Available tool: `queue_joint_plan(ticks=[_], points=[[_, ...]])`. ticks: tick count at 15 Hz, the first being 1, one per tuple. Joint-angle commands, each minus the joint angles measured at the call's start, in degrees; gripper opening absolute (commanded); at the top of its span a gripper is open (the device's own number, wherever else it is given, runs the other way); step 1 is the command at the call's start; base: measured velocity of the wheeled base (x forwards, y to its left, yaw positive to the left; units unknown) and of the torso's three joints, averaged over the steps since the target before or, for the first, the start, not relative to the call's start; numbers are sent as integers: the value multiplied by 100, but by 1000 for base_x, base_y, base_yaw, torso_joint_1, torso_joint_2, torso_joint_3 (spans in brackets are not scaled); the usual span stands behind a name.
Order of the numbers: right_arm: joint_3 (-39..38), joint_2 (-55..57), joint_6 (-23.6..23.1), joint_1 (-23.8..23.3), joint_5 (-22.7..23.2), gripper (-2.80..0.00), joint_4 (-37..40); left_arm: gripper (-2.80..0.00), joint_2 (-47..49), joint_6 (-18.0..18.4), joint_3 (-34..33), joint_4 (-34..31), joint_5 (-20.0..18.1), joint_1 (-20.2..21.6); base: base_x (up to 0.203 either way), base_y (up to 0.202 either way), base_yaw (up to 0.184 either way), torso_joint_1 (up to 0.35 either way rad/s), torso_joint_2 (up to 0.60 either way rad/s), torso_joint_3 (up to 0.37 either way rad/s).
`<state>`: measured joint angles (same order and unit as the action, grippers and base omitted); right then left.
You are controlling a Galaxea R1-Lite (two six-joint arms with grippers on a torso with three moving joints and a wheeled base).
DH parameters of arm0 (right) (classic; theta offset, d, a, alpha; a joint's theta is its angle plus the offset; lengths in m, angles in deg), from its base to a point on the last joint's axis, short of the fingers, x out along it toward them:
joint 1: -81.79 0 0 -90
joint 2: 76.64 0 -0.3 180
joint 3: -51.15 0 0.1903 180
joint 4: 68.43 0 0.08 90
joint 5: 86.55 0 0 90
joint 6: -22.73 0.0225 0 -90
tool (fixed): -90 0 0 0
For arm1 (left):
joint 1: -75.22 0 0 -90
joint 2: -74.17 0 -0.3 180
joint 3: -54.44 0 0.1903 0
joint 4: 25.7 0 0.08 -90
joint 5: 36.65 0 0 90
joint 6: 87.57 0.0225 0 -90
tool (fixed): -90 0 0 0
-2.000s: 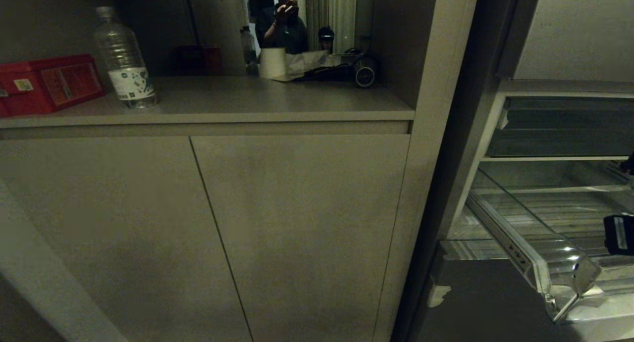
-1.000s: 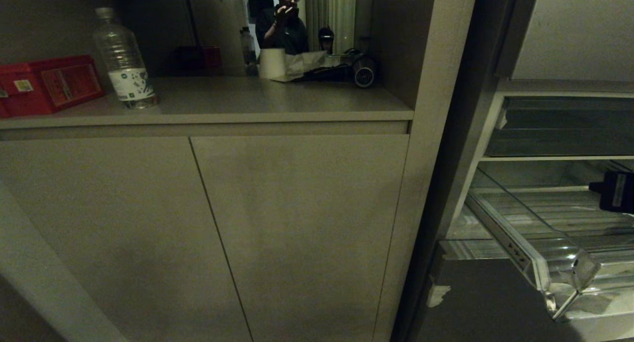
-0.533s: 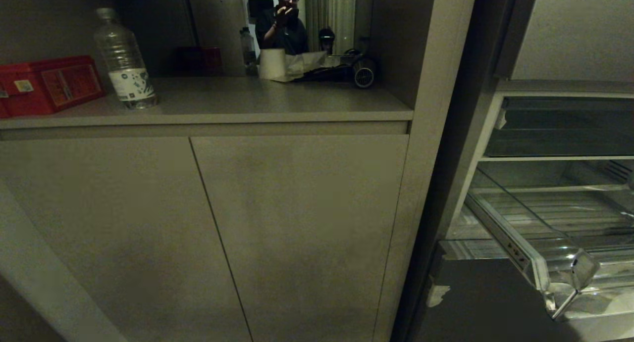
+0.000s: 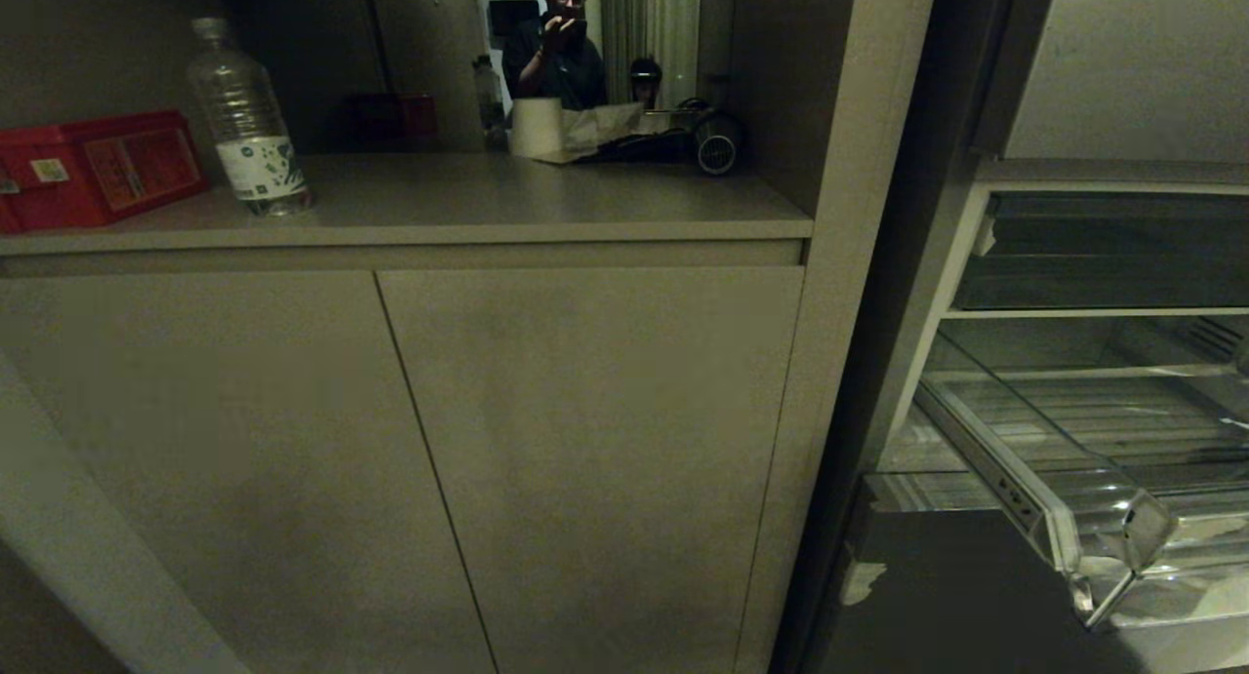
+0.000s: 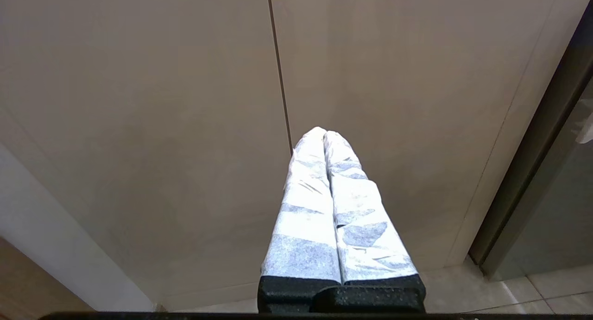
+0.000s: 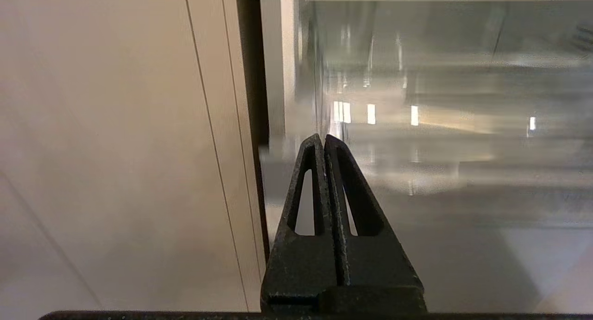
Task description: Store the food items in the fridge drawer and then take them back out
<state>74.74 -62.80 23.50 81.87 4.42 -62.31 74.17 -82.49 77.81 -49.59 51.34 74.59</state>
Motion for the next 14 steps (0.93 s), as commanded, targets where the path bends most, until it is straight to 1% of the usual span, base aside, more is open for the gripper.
queue_joint_plan(ticks=[1, 3, 4, 7, 8, 9, 10, 11, 12, 14], points=[[-205, -946, -191, 13, 9, -280, 630, -280, 9, -6, 0, 0, -1, 1, 0, 0, 0, 0, 0, 0], [-202, -1426, -477, 6, -7, -280, 1079, -280, 9, -84, 0, 0, 5, 1, 0, 0, 0, 0, 0, 0], [-199, -1401, -486, 3, -16, -280, 1264, -280, 9, -146, 0, 6, 22, 1, 0, 0, 0, 0, 0, 0], [-207, -1392, -534, 1, 18, -280, 1285, -280, 9, -410, 0, 17, 174, 1, 0, 0, 0, 0, 0, 0], [-207, -1392, -652, 1, 18, -280, 1279, -280, 9, -437, 0, 17, 184, 1, 0, 0, 0, 0, 0, 0], [-207, -1392, -628, 1, 9, -280, 1294, -280, 9, -446, 0, 17, 184, 1, 0, 0, 0, 0, 0, 0], [-207, -1384, -463, 1, 10, -280, 1283, -280, 9, -446, 0, 17, 184, 1, 0, 0, 0, 0, 0, 0], [-207, -1392, -489, 1, 29, -280, 1285, -280, 9, -446, 0, 17, 184, 1, 0, 0, 0, 0, 0, 0], [-207, -1384, -626, 1, 11, -280, 1274, -280, 9, -446, 0, 17, 184, 1, 0, 0, 0, 0, 0, 0], [-207, -1385, -605, 1, -26, -280, 1291, -280, 9, -446, 0, 17, 184, 1, 0, 0, 0, 0, 0, 0]])
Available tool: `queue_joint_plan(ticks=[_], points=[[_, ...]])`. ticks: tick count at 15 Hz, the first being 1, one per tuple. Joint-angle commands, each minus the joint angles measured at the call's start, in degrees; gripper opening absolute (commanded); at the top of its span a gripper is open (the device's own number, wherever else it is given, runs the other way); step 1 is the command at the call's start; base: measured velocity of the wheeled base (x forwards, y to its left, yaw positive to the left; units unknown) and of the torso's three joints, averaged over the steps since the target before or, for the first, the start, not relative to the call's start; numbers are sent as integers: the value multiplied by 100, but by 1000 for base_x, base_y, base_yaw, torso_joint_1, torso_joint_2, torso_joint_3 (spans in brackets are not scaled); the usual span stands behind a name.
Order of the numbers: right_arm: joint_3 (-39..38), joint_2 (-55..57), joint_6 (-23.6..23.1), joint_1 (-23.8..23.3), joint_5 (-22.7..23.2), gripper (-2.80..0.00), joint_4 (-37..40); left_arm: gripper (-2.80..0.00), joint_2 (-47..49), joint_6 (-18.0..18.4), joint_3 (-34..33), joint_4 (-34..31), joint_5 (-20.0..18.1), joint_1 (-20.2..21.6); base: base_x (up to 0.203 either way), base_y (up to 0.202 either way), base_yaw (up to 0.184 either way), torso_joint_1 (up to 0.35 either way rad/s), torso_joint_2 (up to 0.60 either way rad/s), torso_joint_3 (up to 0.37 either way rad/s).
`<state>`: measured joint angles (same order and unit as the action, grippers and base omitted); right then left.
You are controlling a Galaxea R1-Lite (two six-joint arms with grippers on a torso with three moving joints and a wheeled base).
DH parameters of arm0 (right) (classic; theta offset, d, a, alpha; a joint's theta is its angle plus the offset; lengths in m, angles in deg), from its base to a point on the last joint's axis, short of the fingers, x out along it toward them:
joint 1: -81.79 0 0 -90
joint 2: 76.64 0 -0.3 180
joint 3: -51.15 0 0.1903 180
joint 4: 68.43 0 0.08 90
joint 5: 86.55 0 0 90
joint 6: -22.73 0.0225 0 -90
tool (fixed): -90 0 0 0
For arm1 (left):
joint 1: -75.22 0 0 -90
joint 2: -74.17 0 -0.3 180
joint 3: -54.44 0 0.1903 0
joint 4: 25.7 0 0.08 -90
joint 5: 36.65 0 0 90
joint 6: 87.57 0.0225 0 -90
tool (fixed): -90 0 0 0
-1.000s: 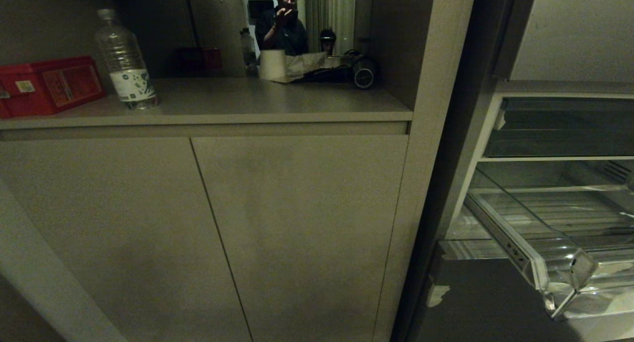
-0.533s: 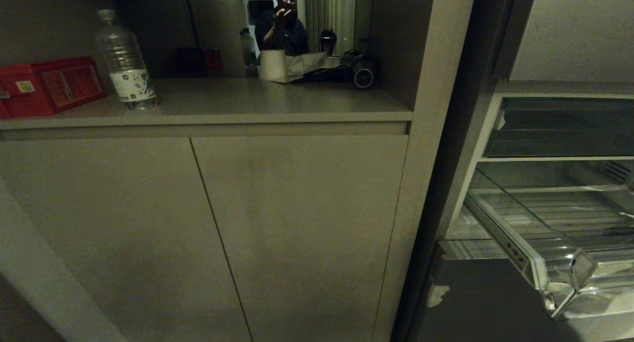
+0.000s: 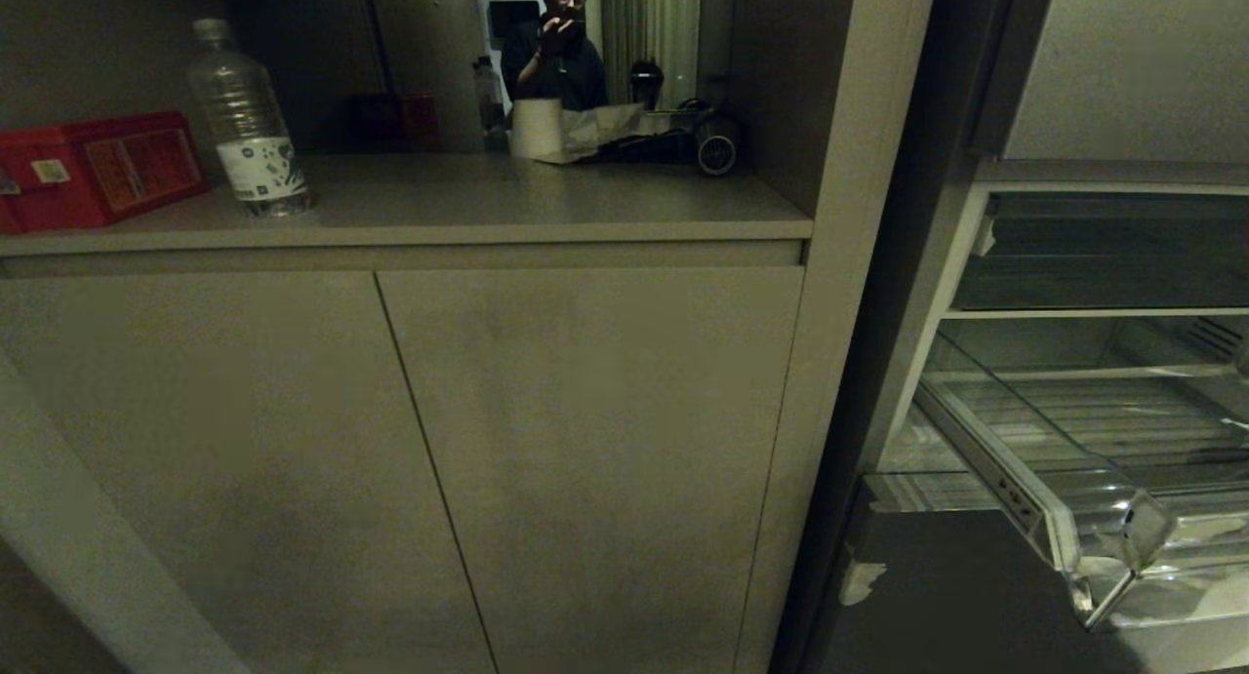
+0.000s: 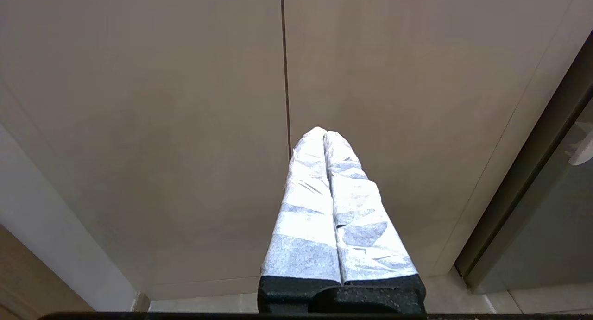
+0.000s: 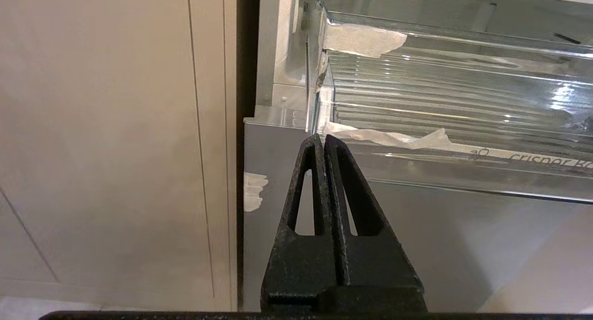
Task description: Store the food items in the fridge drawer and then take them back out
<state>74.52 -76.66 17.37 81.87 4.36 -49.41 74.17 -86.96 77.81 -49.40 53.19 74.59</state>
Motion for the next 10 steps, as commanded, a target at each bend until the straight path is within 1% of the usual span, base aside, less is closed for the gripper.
queue_joint_plan(ticks=[1, 4, 6, 8, 10], points=[[-176, -6, 37, 1, -20, -280, 5, -280, 9, 1, 0, -2, -2, 1, 0, 0, 0, 0, 0, 0], [-176, -6, 193, 1, -20, -280, -13, -280, 9, 1, 0, -2, -2, 1, 0, 0, 0, 0, 0, 0], [-176, 1, 219, 1, -53, -280, -8, -280, 9, 1, 0, -2, -2, 1, 0, 0, 0, 0, 0, 0], [-176, 1, 457, 1, -104, -280, -22, -280, 9, 28, 0, -2, -11, 1, 0, 0, 0, 0, 0, 0], [-176, -6, 494, 1, -126, -280, -22, -280, 9, 10, 0, -2, -2, 1, 0, 0, 0, 0, 0, 0]])
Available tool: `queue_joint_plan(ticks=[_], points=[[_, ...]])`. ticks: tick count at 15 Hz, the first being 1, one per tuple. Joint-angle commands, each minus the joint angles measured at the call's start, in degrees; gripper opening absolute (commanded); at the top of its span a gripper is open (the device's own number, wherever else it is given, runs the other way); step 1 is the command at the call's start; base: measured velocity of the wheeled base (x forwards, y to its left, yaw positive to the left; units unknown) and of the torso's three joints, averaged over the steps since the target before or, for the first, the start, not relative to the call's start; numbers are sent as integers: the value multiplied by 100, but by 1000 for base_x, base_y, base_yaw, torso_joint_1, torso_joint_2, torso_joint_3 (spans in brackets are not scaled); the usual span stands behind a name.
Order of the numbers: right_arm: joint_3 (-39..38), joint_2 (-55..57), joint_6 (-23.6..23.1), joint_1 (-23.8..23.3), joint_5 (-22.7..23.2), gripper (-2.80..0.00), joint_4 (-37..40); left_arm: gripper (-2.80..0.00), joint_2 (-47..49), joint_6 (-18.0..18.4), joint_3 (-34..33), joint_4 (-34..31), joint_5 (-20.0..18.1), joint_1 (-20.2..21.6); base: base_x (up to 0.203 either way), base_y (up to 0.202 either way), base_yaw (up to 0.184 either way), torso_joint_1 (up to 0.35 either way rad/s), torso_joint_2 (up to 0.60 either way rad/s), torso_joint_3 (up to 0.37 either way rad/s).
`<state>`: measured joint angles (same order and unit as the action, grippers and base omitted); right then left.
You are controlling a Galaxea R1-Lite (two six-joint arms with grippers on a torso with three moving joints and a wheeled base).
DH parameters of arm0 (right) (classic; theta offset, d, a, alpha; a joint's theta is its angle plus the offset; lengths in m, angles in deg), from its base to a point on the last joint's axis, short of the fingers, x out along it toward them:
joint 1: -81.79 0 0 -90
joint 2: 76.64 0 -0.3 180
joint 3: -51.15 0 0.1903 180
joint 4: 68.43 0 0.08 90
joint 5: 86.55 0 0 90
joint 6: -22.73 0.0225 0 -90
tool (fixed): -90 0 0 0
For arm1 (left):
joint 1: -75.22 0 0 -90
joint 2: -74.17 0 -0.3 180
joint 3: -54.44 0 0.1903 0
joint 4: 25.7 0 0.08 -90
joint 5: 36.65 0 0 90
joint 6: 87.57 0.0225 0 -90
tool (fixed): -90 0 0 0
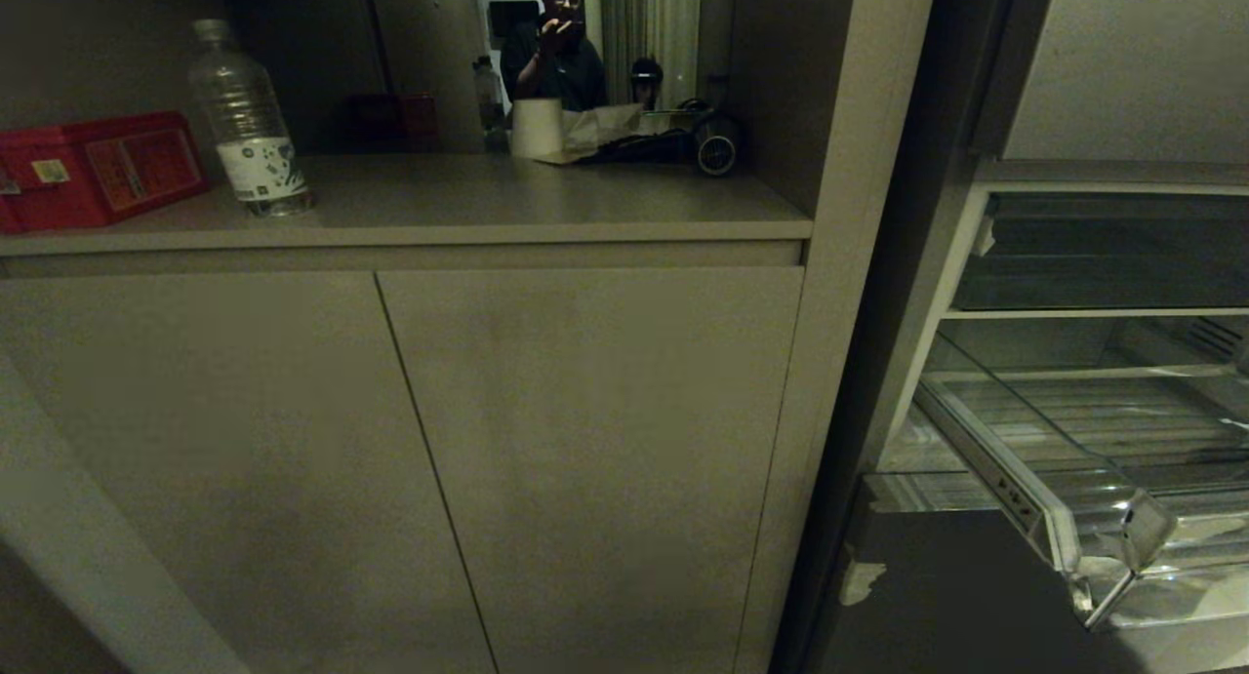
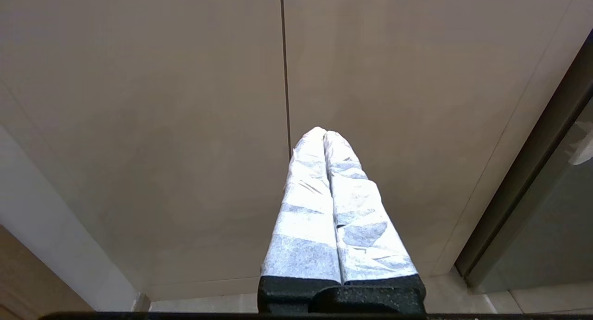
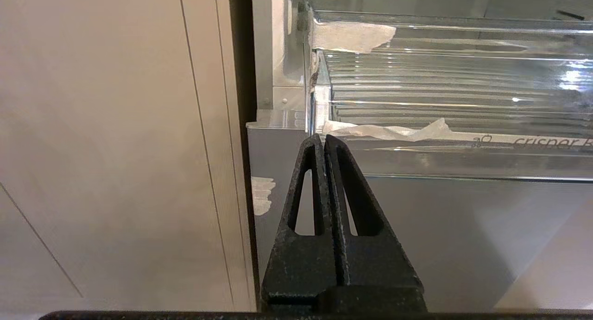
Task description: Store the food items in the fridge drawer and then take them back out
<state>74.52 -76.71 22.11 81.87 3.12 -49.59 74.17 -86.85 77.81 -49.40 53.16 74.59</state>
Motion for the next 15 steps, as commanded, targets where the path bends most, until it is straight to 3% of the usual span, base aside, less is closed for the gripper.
queue_joint_plan(ticks=[1, 15], points=[[-176, -1, 55, 1, -2, -280, -12, -280, 9, -1, 0, -2, 1, 1, 0, 0, 0, 0, 0, 0], [-176, -1, 80, 1, 7, -280, -21, -280, 9, -1, 0, -2, 1, 1, 0, 0, 0, 0, 0, 0]])
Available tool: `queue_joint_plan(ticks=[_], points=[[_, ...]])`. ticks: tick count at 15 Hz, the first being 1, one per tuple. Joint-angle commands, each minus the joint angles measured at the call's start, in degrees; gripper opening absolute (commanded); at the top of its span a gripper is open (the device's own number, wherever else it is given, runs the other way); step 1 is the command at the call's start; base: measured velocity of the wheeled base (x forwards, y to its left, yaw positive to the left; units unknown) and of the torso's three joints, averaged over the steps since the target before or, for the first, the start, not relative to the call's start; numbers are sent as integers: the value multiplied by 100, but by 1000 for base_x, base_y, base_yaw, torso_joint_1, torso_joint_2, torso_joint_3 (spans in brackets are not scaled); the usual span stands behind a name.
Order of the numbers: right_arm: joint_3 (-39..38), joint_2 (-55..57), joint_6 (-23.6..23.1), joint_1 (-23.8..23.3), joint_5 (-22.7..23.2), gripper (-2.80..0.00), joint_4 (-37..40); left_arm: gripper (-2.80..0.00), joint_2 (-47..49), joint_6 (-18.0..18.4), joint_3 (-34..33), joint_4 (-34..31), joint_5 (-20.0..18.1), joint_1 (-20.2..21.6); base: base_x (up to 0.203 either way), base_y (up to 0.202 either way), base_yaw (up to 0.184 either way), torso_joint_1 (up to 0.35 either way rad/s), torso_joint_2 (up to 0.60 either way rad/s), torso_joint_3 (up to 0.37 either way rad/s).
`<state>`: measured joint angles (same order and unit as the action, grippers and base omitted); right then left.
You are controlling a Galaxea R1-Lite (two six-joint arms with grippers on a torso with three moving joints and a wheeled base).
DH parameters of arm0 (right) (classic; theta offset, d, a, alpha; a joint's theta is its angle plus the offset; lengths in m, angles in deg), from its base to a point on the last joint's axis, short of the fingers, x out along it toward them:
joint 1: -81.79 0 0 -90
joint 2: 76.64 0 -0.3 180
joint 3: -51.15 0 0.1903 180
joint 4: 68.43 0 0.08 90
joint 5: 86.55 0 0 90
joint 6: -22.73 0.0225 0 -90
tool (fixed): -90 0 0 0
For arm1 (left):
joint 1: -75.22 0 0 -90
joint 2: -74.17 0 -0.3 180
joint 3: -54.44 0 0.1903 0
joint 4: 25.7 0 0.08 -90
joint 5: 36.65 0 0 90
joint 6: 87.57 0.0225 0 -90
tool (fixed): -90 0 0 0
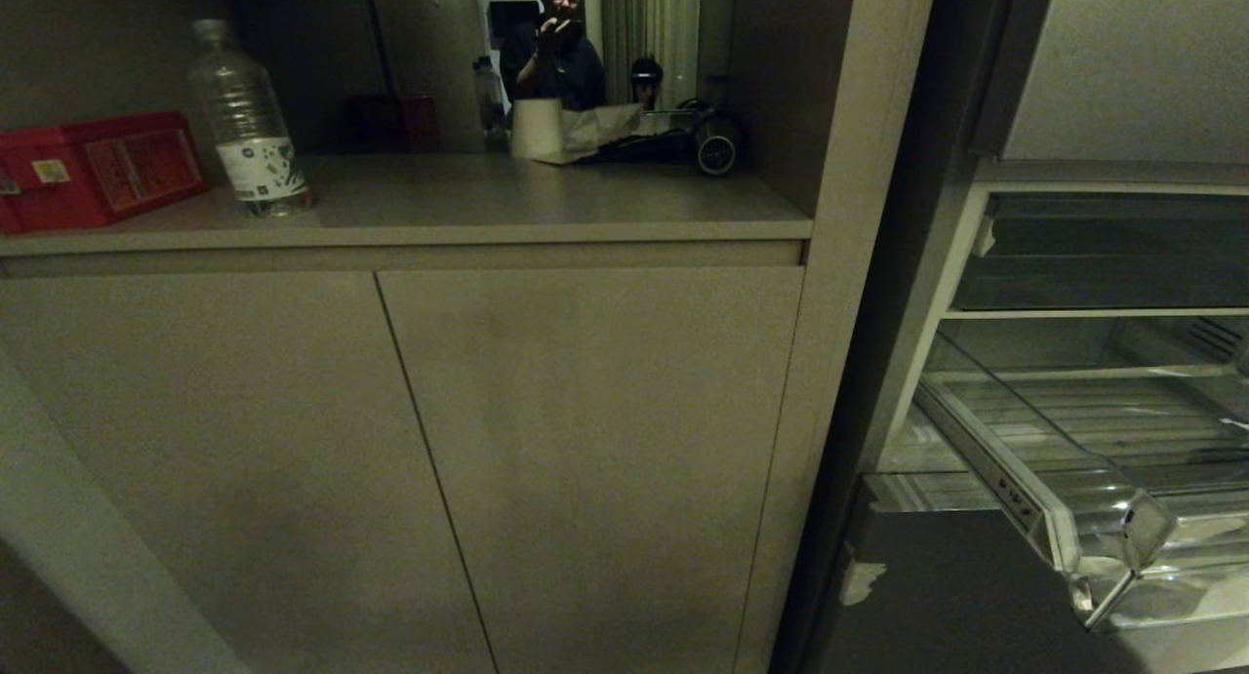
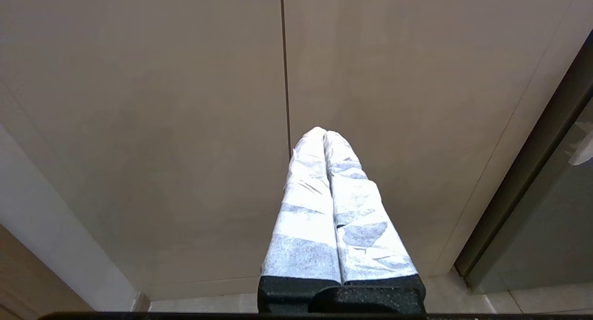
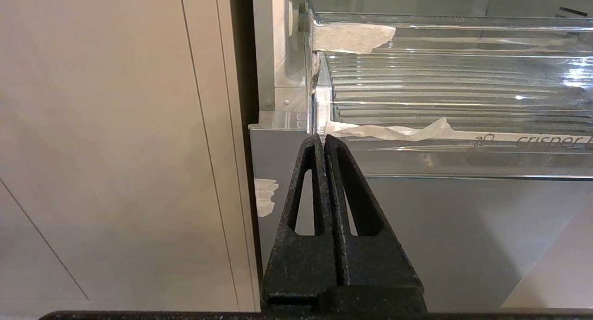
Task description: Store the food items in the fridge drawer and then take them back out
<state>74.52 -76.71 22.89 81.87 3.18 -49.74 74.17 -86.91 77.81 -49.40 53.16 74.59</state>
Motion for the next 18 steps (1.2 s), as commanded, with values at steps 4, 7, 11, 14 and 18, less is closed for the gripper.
queue_joint_plan(ticks=[4, 7, 11, 14, 18], points=[[-176, -1, 2, 1, 1, -280, 2, -280, 9, 4, 0, -1, 1, 1, 0, -13, -1, -1, -1, 1], [-176, -1, -16, 1, 1, -280, -6, -280, 9, 4, 0, -1, 1, 1, 0, -174, -2, 4, 1, 4], [-176, -1, -16, 1, 1, -280, 2, -280, 9, -4, 0, -1, 1, 1, 0, -193, 2, 3, 1, 2], [-176, -1, -28, 1, 1, -280, -3, -280, 9, -4, 0, -1, 1, 1, 0, -197, 1, 5, 1, 1], [-176, -1, -39, -2, 1, -280, 2, -280, 9, -4, 0, -1, 1, 1, 0, -100, 0, 4, 2, 2]])
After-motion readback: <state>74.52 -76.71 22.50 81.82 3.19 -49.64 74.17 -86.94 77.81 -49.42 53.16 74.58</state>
